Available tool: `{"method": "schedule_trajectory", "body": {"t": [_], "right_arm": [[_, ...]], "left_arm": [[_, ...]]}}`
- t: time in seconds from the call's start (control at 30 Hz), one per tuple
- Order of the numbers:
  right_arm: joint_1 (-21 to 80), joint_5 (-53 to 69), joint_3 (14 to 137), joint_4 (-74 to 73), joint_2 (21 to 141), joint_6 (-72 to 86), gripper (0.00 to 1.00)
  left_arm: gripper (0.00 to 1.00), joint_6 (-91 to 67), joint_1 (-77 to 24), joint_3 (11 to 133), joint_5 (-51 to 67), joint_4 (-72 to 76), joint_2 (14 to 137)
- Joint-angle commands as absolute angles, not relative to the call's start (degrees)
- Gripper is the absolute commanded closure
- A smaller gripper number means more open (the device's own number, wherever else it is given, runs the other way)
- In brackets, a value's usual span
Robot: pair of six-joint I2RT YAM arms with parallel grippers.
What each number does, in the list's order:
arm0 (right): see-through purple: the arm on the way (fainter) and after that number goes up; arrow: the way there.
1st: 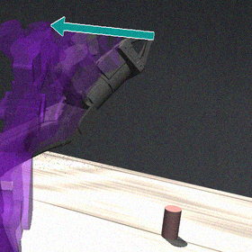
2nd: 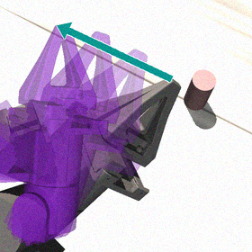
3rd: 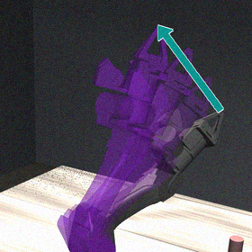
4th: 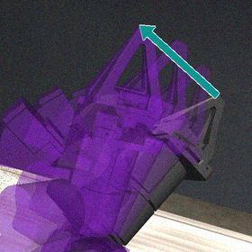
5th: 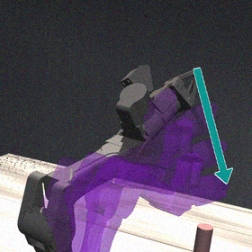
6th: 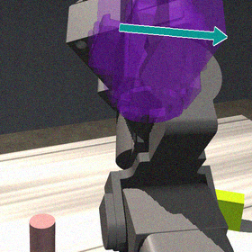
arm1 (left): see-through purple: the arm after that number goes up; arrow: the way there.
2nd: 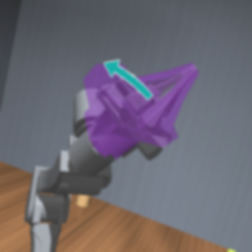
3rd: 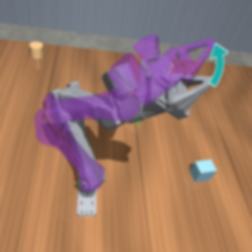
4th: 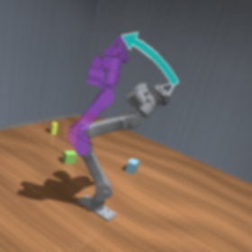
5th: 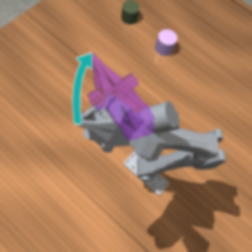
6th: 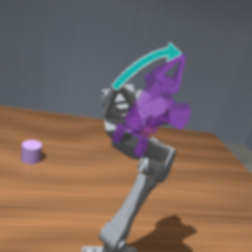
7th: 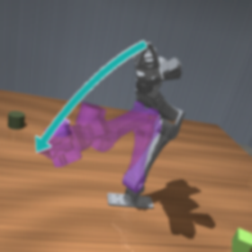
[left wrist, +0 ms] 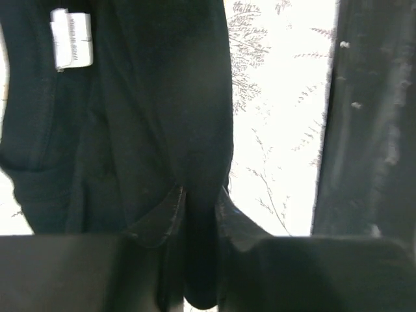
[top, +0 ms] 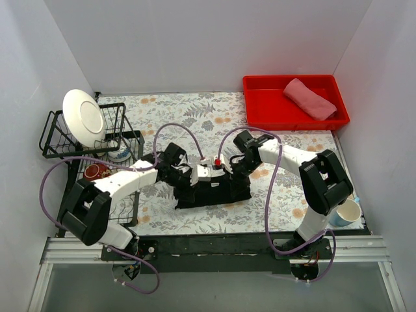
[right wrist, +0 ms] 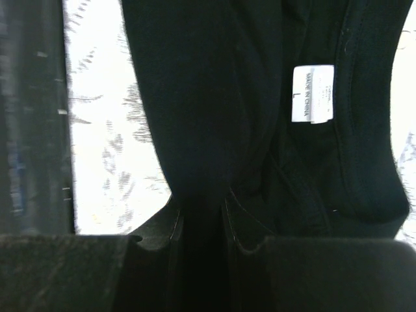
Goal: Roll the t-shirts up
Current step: Roll the T-shirt to the center of the board.
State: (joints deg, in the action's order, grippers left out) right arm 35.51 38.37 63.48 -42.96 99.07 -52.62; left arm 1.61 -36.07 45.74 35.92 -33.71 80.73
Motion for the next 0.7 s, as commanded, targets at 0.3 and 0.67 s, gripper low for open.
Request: {"method": "schedule_trajectory", "body": {"t": [0.3, 0.67], "right_arm": [[28.49, 45.79, 73.21, -73.02, 108.79, -64.86, 0.99], [24.35, 47.55, 81.91, -74.71, 122.06, -65.48, 0.99]], "left_arm": [[0.99, 14.67, -24.88, 64.76, 48.87, -64.60, 97.02], [0.98, 17.06, -21.27, 71.72, 44.83, -61.98, 108.98]]}}
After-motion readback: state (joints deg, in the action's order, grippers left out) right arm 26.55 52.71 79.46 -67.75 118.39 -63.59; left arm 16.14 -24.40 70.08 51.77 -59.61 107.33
